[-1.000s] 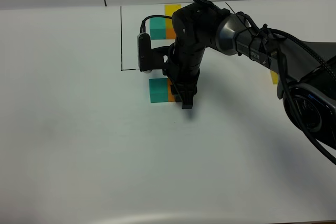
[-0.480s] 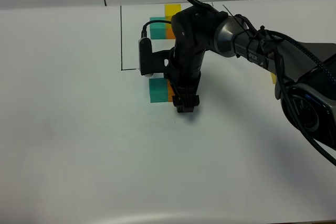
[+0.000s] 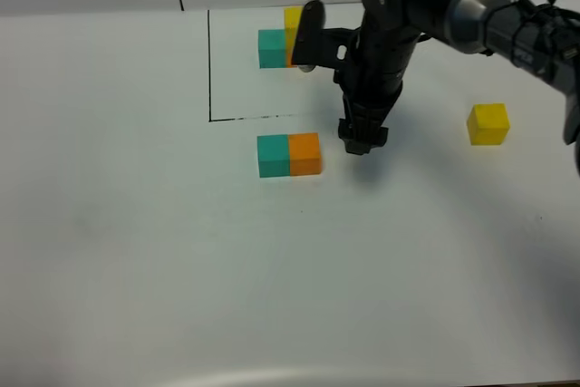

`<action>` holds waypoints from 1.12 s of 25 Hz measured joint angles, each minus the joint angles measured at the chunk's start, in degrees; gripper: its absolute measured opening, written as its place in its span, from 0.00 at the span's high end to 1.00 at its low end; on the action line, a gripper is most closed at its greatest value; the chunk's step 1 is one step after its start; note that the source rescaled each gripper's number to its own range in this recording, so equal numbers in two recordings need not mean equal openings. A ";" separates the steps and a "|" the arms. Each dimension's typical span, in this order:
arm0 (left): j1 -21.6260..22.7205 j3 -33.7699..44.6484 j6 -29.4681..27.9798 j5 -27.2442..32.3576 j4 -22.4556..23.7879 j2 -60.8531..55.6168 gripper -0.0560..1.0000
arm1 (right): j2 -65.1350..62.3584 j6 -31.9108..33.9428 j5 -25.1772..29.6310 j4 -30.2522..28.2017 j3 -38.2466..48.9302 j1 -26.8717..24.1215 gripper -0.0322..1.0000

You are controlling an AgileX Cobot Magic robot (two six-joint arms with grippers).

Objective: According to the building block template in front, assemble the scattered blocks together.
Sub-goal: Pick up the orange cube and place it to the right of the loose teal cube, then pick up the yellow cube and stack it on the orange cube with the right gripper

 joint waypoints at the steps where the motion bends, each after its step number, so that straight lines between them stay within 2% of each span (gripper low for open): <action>1: 0.00 0.00 0.00 0.00 0.00 0.00 0.14 | -1.94 1.24 -1.66 -0.13 2.83 -0.76 0.18; 5: 0.00 0.00 0.00 0.00 0.00 0.00 0.14 | -9.89 9.37 -11.70 -0.12 14.95 -4.09 0.18; 8: 0.00 0.00 0.00 0.00 0.00 0.00 0.14 | -15.60 17.85 -19.22 -0.12 23.14 -6.97 0.18; 11: 0.00 0.00 0.00 0.00 0.00 0.00 0.14 | -20.40 26.44 -24.11 -0.32 29.10 -9.27 0.18; 15: 0.00 0.00 0.00 0.00 0.00 0.00 0.14 | -23.48 35.07 -26.48 -1.25 33.24 -11.16 0.18; 18: 0.00 0.00 0.00 0.00 0.00 0.00 0.14 | -23.62 38.71 -26.83 -1.80 34.48 -12.35 0.18; 28: 0.00 0.00 0.00 0.00 0.00 0.00 0.14 | -23.39 40.70 -27.11 -2.31 34.65 -18.63 0.18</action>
